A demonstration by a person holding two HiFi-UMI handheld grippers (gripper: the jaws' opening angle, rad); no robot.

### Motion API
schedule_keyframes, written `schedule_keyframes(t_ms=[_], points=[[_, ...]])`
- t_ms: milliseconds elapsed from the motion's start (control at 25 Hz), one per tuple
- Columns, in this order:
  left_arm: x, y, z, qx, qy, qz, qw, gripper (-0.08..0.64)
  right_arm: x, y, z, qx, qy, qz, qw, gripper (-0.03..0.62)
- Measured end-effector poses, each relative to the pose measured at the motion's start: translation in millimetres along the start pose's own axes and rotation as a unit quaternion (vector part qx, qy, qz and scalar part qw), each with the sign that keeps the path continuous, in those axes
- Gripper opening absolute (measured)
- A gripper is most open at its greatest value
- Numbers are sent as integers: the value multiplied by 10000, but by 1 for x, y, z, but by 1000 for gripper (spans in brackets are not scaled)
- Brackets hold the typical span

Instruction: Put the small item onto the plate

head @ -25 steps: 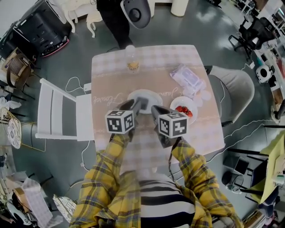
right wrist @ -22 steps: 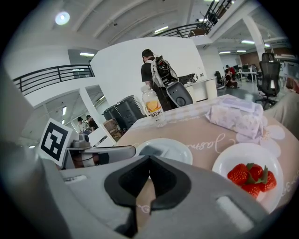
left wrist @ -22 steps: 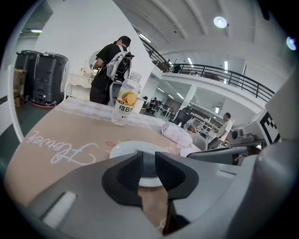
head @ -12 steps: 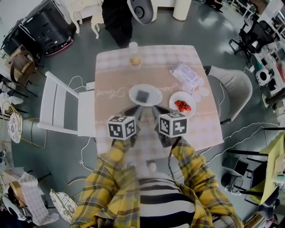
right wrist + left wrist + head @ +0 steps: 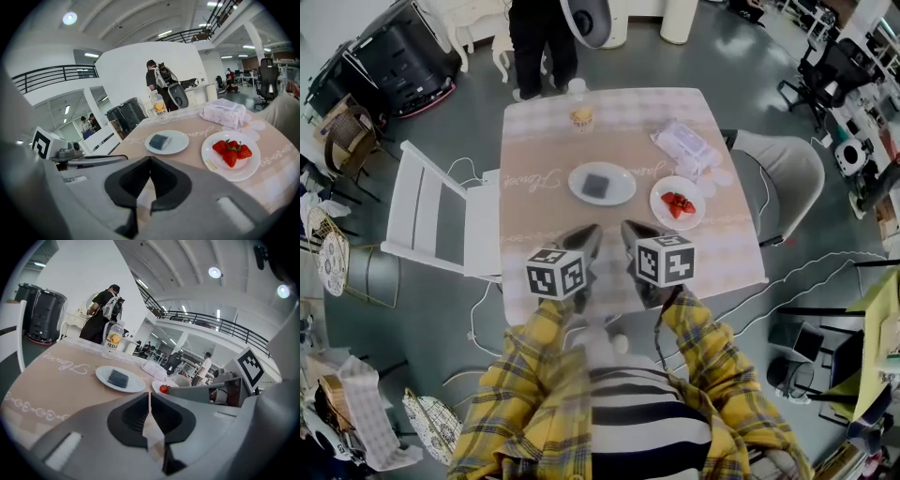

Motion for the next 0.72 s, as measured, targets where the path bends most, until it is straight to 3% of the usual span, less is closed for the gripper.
schedule_keyframes(t_ms=[720], points=[[-47, -43, -40, 9, 16, -74, 10000, 2, -47, 5, -51, -218, 28, -73, 9997, 2]])
Point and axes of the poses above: the fingertips, and each gripper's own axes: x forward along the fingers, y to its left, z out of its top, the point moved 1 cm from there along -x, backward along the fingers, and after that the axes turned 11 degrees about x, right-handed, at the moved point
